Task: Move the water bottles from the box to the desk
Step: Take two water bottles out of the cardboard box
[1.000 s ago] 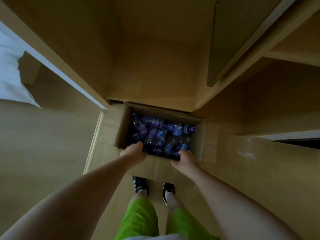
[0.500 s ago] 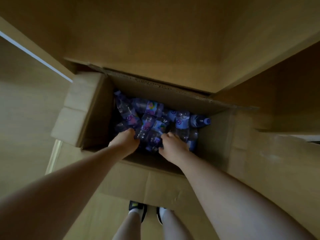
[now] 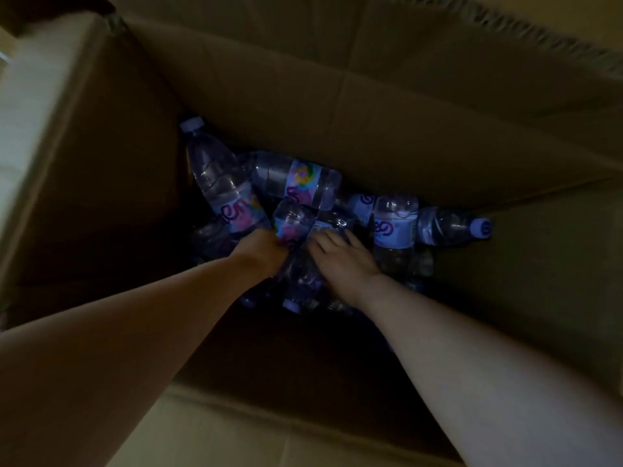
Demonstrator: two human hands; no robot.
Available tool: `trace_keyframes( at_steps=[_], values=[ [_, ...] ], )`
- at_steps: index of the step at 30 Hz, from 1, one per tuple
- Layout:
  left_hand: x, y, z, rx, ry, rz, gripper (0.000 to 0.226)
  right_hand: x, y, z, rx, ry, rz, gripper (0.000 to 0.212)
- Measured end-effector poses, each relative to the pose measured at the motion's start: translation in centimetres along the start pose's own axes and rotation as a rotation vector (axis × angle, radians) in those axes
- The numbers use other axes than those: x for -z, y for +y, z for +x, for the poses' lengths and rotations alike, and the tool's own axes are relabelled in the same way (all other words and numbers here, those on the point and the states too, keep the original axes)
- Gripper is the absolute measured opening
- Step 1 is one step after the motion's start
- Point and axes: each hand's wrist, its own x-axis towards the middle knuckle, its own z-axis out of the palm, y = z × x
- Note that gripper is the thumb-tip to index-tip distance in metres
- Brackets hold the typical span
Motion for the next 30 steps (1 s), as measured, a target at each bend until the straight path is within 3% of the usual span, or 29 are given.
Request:
trace_keyframes(
  at_steps=[3,5,14,17,21,24,26,30],
  values=[
    [-0.2,-0.6,0.8,-0.007,0.055,0.001,0.022,-1.3,0.4,1.0,0.041,-0.047,-0.228,0.078],
    [-0.4,-1.0,1.2,-0.017,0.112,-0.014,0.021,-1.9,0.3,1.5,0.056,-0.011,-0.281,0.073],
    [-0.3,-1.8,1.4,-0.042,0.208,-0.078,0.023,-1.6,1.6,1.3,0.214,0.012,-0.199,0.072],
    [0.4,-2.1,0.7,-0.043,0.209,-0.167,0.022,0.0,1.7,0.4,0.124,0.081,0.029,0.074],
    [1.3,-2.3,-1.4,0.038,0.087,-0.447,0.021,2.2,1.0,-1.0,-0.264,0.218,0.691,0.057],
    [1.9,-1.1,-3.7,0.024,-0.111,-0.593,0.03,3.4,0.7,-2.2,-0.437,0.205,1.227,0.035],
    [2.5,0.0,-5.0,-0.018,-0.24,-0.639,0.041,4.4,0.4,-3.2,-0.45,0.172,1.381,0.015],
    [3.0,1.5,-6.7,-0.092,-0.436,-0.678,0.067,5.9,-0.3,-4.9,-0.507,-0.001,1.621,0.022]
  ],
)
